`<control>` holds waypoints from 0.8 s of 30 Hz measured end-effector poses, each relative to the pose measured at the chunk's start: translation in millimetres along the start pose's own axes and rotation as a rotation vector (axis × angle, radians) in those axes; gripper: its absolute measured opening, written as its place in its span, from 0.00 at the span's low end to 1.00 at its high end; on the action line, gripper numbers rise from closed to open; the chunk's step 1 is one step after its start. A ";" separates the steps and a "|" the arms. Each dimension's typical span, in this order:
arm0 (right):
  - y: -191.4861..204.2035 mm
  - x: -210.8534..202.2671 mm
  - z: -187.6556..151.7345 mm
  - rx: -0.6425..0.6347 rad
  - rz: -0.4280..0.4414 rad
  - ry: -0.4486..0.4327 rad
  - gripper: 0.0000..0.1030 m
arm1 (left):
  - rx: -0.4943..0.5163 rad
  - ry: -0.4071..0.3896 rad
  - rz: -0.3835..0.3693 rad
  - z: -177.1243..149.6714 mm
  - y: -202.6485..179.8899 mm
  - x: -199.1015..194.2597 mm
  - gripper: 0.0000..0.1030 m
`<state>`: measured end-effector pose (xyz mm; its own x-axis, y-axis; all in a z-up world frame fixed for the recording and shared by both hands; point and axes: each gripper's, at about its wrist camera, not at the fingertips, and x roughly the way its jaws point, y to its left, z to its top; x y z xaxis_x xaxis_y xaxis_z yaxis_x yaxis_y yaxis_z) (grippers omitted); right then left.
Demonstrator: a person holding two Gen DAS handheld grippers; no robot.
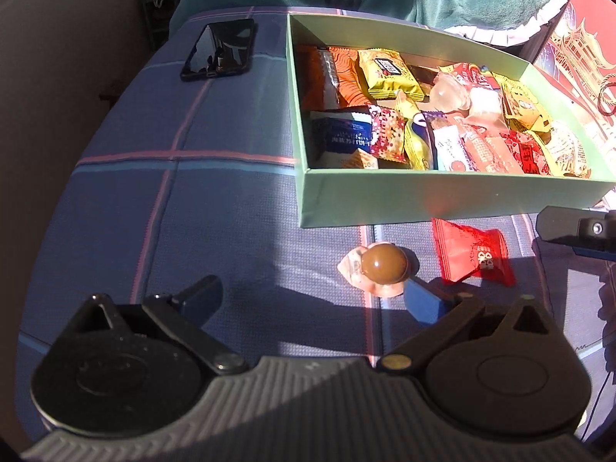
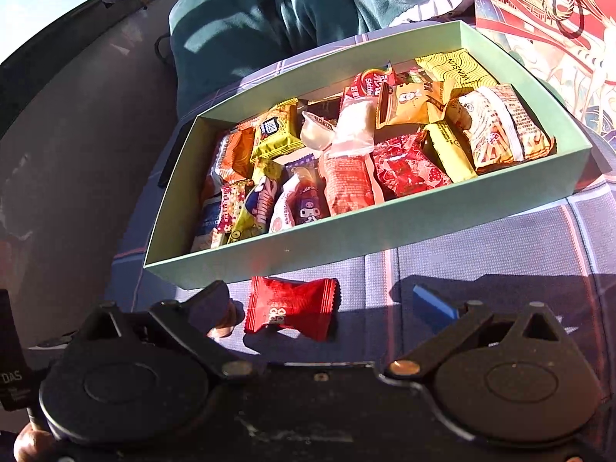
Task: Organize snacks
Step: 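Grasp the red pack with right gripper while left grasps brown chocolate ball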
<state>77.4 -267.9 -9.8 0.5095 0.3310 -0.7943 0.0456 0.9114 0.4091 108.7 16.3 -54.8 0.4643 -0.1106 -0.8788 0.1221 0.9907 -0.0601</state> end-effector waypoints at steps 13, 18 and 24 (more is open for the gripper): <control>32.7 36.7 14.2 -0.165 0.032 0.047 0.43 | 0.102 -0.035 -0.023 5.9 -18.6 8.9 0.52; 46.1 56.7 17.7 -0.223 0.058 0.102 0.43 | 0.084 -0.013 -0.050 0.8 0.6 1.0 0.50; 54.6 72.8 11.8 -0.274 0.059 0.155 0.43 | 0.084 -0.004 -0.055 -11.9 6.3 -7.9 0.50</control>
<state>127.1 -196.9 -40.0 0.3666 0.3994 -0.8403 -0.2244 0.9145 0.3367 95.4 24.4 -53.9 0.4582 -0.1651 -0.8734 0.2203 0.9730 -0.0684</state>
